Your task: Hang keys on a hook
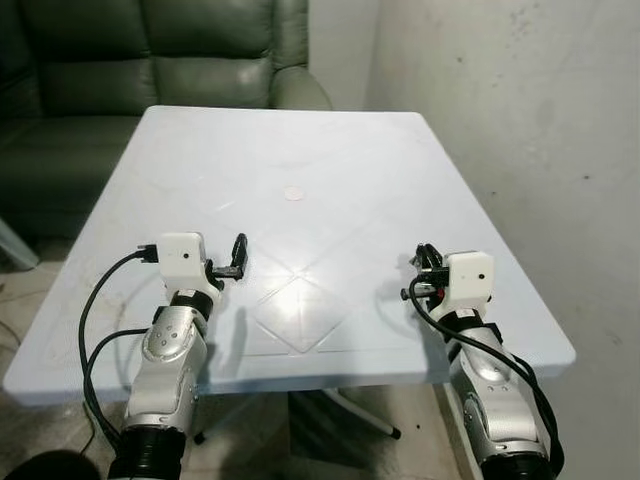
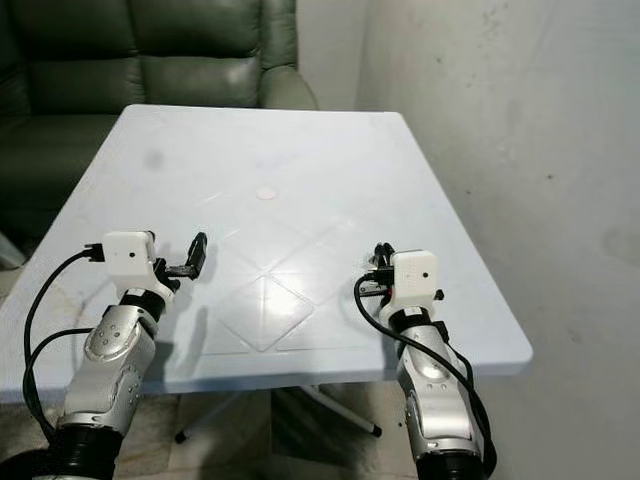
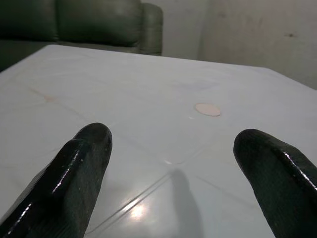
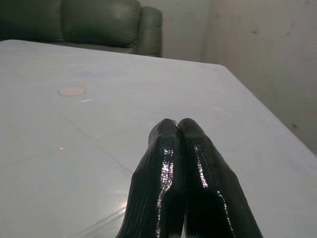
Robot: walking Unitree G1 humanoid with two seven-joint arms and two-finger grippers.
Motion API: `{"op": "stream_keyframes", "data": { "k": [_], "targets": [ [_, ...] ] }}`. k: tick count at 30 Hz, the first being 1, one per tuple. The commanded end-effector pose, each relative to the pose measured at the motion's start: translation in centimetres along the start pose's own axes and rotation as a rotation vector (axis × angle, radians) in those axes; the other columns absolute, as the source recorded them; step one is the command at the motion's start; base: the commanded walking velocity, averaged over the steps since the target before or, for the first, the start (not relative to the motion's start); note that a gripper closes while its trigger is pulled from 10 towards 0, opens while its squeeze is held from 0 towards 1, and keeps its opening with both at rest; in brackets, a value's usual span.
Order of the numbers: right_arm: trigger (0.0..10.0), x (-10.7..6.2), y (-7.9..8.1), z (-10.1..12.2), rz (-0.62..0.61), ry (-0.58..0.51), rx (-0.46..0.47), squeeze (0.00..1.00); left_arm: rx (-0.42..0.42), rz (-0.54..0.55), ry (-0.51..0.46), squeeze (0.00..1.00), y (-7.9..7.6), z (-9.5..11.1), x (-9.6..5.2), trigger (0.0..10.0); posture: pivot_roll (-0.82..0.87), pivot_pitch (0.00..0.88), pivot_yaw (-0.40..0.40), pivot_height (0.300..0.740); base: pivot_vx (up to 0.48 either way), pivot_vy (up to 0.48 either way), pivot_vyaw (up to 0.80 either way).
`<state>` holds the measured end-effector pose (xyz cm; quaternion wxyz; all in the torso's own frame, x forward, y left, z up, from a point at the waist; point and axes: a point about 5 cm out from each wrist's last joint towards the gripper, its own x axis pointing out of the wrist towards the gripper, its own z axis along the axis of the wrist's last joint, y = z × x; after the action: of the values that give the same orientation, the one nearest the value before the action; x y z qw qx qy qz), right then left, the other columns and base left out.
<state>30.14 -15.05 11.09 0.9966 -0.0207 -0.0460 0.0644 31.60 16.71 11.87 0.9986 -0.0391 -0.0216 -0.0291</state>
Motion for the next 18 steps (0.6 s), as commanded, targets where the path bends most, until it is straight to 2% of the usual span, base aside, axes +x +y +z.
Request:
{"op": "stream_keyframes", "data": {
  "k": [1, 18],
  "targets": [
    [10.0, 0.07, 0.06, -0.09, 0.006, 0.007, -0.004, 0.00, 0.003, 0.008, 0.000, 0.00, 0.02, 0.13, 0.22, 10.0, 0.02, 0.000, -0.013, 0.740, 0.000, 0.480, -0.79],
    [10.0, 0.12, -0.07, -0.05, -0.001, 0.014, -0.008, 0.00, -0.009, 0.033, 0.002, 0.00, 0.07, 0.16, 0.32, 10.0, 0.02, 0.000, -0.024, 0.740, 0.000, 0.015, -0.79]
  ]
}}
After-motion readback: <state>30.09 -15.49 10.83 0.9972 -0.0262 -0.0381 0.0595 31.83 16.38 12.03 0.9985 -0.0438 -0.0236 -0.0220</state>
